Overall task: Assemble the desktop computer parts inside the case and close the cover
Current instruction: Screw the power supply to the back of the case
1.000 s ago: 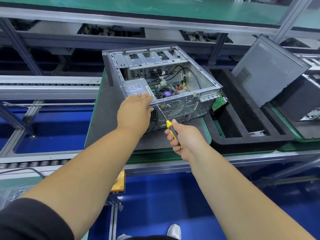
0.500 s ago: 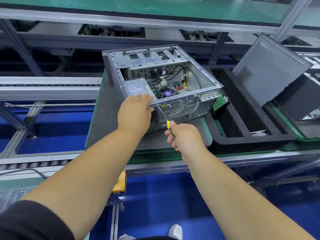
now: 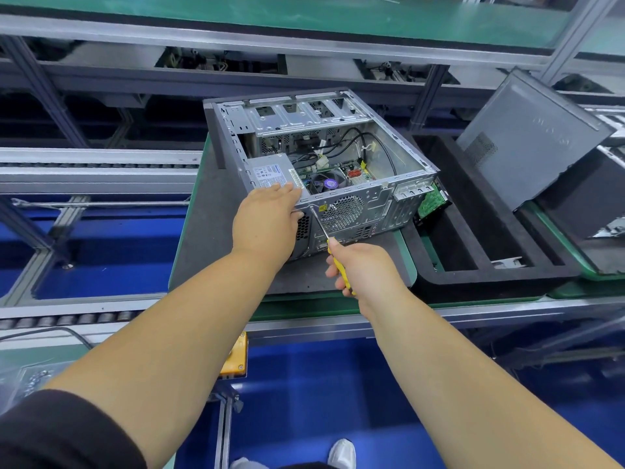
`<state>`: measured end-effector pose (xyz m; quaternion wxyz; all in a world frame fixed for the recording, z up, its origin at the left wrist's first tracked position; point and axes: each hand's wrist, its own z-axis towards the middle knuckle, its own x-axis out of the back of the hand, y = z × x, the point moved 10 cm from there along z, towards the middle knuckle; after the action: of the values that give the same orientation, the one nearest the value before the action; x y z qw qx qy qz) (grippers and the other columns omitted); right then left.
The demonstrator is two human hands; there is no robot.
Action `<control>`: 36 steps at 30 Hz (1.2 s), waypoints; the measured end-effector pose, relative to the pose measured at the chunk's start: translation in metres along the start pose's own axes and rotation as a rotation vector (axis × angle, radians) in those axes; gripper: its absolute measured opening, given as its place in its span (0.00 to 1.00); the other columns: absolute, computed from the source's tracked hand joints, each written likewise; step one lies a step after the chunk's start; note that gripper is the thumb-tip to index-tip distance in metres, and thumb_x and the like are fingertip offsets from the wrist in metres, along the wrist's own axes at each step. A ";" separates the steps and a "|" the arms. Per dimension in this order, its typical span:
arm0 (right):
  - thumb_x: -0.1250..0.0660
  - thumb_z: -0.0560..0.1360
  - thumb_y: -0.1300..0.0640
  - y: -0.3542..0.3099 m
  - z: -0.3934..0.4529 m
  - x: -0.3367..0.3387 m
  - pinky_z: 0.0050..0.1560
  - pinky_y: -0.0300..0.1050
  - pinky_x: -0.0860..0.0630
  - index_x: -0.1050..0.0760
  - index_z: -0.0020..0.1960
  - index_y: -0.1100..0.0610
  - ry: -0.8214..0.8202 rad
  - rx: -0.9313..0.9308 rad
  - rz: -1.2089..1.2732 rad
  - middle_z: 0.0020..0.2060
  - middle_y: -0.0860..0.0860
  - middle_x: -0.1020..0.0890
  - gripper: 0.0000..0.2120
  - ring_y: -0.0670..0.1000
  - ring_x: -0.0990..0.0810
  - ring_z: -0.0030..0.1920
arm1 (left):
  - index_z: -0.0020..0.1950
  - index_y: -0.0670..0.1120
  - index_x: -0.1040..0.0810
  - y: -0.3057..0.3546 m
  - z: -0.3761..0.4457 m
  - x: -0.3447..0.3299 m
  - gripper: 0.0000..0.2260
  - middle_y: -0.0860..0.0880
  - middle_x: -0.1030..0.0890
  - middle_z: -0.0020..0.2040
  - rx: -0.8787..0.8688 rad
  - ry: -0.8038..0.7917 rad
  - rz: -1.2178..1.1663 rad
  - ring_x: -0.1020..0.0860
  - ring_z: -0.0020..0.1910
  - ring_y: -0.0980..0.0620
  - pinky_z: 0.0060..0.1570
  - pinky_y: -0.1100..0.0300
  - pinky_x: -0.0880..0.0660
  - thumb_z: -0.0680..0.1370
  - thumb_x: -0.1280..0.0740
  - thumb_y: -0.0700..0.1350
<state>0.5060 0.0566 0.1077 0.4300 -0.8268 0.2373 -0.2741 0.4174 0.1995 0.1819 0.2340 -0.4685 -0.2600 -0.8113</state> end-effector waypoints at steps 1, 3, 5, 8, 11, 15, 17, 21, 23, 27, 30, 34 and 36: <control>0.38 0.82 0.46 0.001 -0.001 -0.003 0.23 0.36 0.35 0.22 0.41 0.59 -0.021 -0.032 0.009 0.27 0.49 0.23 0.19 0.46 0.32 0.22 | 0.63 0.44 0.21 0.001 0.000 0.000 0.15 0.45 0.19 0.61 -0.004 0.001 0.003 0.23 0.61 0.43 0.63 0.49 0.30 0.77 0.31 0.43; 0.43 0.83 0.45 0.007 -0.002 -0.009 0.23 0.36 0.38 0.22 0.40 0.59 -0.082 -0.141 0.077 0.26 0.49 0.26 0.23 0.46 0.35 0.22 | 0.61 0.44 0.20 0.002 -0.001 0.002 0.14 0.44 0.18 0.58 -0.012 0.013 -0.001 0.21 0.58 0.42 0.60 0.48 0.28 0.76 0.30 0.42; 0.44 0.84 0.44 0.015 -0.004 -0.016 0.21 0.35 0.40 0.21 0.41 0.60 -0.169 -0.254 0.239 0.24 0.49 0.27 0.25 0.44 0.37 0.21 | 0.60 0.43 0.20 0.002 -0.001 0.004 0.13 0.44 0.18 0.56 -0.017 0.019 0.000 0.21 0.56 0.42 0.58 0.48 0.27 0.76 0.30 0.42; 0.38 0.82 0.44 0.016 -0.007 -0.021 0.20 0.34 0.39 0.22 0.44 0.61 -0.242 -0.285 0.405 0.26 0.51 0.26 0.21 0.44 0.36 0.21 | 0.60 0.42 0.19 0.003 -0.001 0.004 0.14 0.43 0.17 0.57 -0.027 0.026 -0.008 0.21 0.57 0.41 0.58 0.48 0.27 0.75 0.28 0.41; 0.28 0.76 0.47 0.011 -0.001 -0.009 0.22 0.36 0.35 0.24 0.43 0.57 -0.121 -0.132 0.247 0.28 0.51 0.25 0.13 0.45 0.32 0.22 | 0.60 0.42 0.19 0.002 -0.001 0.003 0.14 0.43 0.18 0.57 -0.027 0.022 -0.010 0.21 0.57 0.41 0.59 0.49 0.28 0.75 0.29 0.41; 0.32 0.78 0.46 -0.001 0.005 0.005 0.24 0.37 0.32 0.24 0.41 0.58 0.038 0.043 -0.039 0.29 0.50 0.22 0.15 0.45 0.29 0.23 | 0.63 0.43 0.21 0.001 0.000 -0.001 0.15 0.44 0.19 0.62 -0.021 -0.004 -0.009 0.23 0.62 0.42 0.63 0.49 0.30 0.77 0.30 0.43; 0.36 0.81 0.45 0.001 0.006 0.003 0.25 0.39 0.34 0.24 0.39 0.57 0.030 -0.007 -0.029 0.28 0.49 0.23 0.18 0.47 0.30 0.24 | 0.64 0.43 0.21 0.000 0.000 -0.001 0.16 0.44 0.20 0.63 -0.019 -0.009 -0.018 0.23 0.63 0.42 0.64 0.49 0.31 0.77 0.30 0.43; 0.42 0.83 0.44 0.016 0.003 -0.013 0.23 0.36 0.39 0.23 0.39 0.59 -0.134 -0.207 0.233 0.25 0.48 0.27 0.23 0.45 0.36 0.22 | 0.61 0.42 0.20 0.002 -0.001 0.002 0.14 0.43 0.18 0.58 -0.022 0.016 -0.029 0.21 0.58 0.41 0.61 0.47 0.28 0.75 0.29 0.41; 0.43 0.83 0.44 0.020 -0.001 -0.023 0.21 0.35 0.40 0.23 0.41 0.60 -0.244 -0.293 0.421 0.24 0.49 0.27 0.23 0.44 0.37 0.20 | 0.61 0.42 0.20 0.002 -0.001 0.003 0.14 0.43 0.18 0.58 -0.022 0.022 -0.030 0.21 0.58 0.41 0.61 0.48 0.28 0.75 0.29 0.41; 0.30 0.76 0.45 0.019 0.000 -0.018 0.22 0.35 0.36 0.24 0.45 0.58 -0.192 -0.219 0.388 0.28 0.51 0.26 0.15 0.45 0.33 0.22 | 0.64 0.43 0.22 0.001 0.000 -0.001 0.16 0.44 0.20 0.63 -0.022 -0.002 -0.013 0.24 0.63 0.43 0.65 0.49 0.32 0.77 0.31 0.43; 0.27 0.75 0.48 0.012 0.004 -0.005 0.24 0.36 0.33 0.24 0.44 0.57 -0.062 -0.087 0.143 0.30 0.51 0.25 0.13 0.45 0.30 0.24 | 0.67 0.44 0.23 -0.001 0.000 -0.004 0.17 0.45 0.22 0.66 -0.010 -0.013 -0.018 0.26 0.67 0.44 0.68 0.50 0.35 0.78 0.32 0.44; 0.31 0.77 0.45 0.006 0.005 -0.001 0.23 0.35 0.34 0.24 0.40 0.57 -0.015 -0.029 0.086 0.27 0.49 0.23 0.16 0.44 0.30 0.23 | 0.68 0.45 0.25 -0.002 0.000 -0.006 0.17 0.45 0.24 0.68 -0.006 -0.024 -0.012 0.28 0.69 0.45 0.70 0.51 0.37 0.79 0.33 0.45; 0.34 0.79 0.44 0.008 0.004 -0.003 0.23 0.35 0.35 0.22 0.40 0.58 -0.024 -0.070 0.100 0.25 0.47 0.24 0.19 0.45 0.31 0.23 | 0.68 0.45 0.24 -0.002 0.000 -0.006 0.17 0.45 0.24 0.68 -0.008 -0.027 -0.009 0.27 0.68 0.45 0.70 0.51 0.37 0.79 0.33 0.45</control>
<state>0.5049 0.0568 0.0979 0.4170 -0.8317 0.2827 -0.2337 0.4187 0.2022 0.1764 0.2253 -0.4790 -0.2621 -0.8070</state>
